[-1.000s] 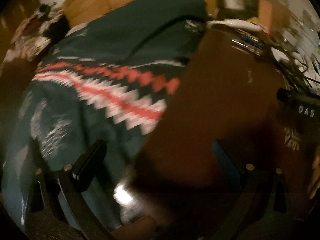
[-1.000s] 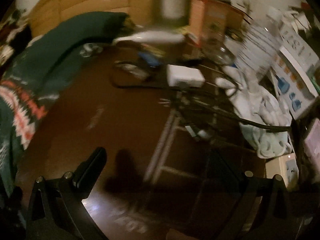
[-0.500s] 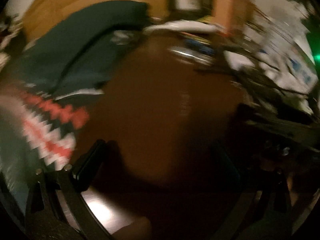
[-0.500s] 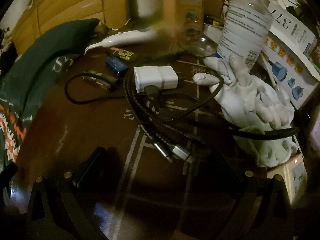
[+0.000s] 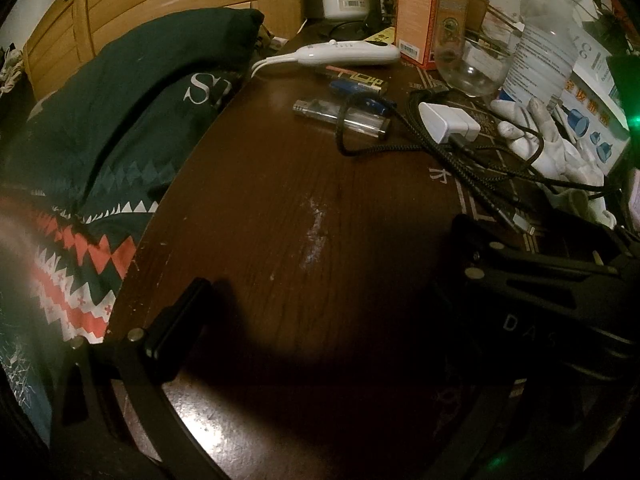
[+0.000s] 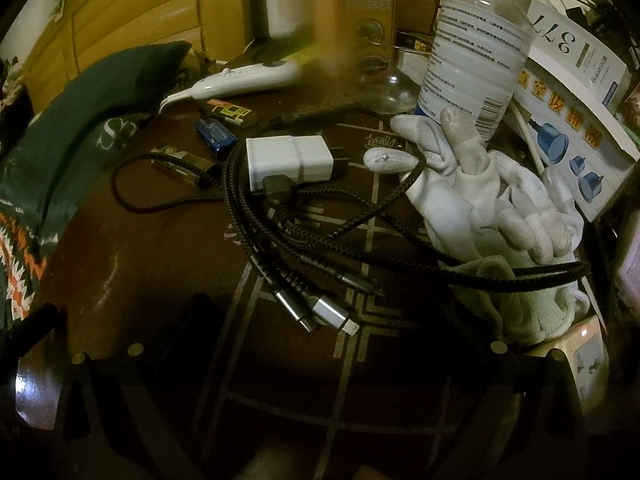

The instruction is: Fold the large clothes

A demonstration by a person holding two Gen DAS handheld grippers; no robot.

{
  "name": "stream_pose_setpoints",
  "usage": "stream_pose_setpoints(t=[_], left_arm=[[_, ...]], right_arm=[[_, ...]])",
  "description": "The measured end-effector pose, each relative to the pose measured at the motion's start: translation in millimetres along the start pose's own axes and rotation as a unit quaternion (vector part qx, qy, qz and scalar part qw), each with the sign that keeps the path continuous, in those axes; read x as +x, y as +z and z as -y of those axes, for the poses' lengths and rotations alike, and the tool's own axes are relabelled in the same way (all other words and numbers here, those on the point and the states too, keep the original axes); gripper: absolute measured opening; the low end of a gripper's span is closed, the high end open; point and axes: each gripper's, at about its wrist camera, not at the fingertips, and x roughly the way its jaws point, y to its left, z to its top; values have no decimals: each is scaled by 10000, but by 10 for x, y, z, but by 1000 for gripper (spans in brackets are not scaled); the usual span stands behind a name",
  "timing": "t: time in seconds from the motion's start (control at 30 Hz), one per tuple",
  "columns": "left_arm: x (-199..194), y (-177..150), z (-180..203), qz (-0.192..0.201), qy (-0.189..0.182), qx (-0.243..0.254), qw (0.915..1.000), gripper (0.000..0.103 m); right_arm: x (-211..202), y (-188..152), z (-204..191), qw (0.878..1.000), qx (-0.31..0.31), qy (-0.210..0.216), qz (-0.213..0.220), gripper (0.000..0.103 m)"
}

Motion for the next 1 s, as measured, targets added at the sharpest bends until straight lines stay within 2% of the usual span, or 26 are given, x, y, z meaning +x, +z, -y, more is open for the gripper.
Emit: stream_pose_setpoints(t=[1.0], left_arm=[[-13,-17,-7,8,-35,20,10000,103]], right_arm=[[-2,1,2,10000,-9,13,-1,103]])
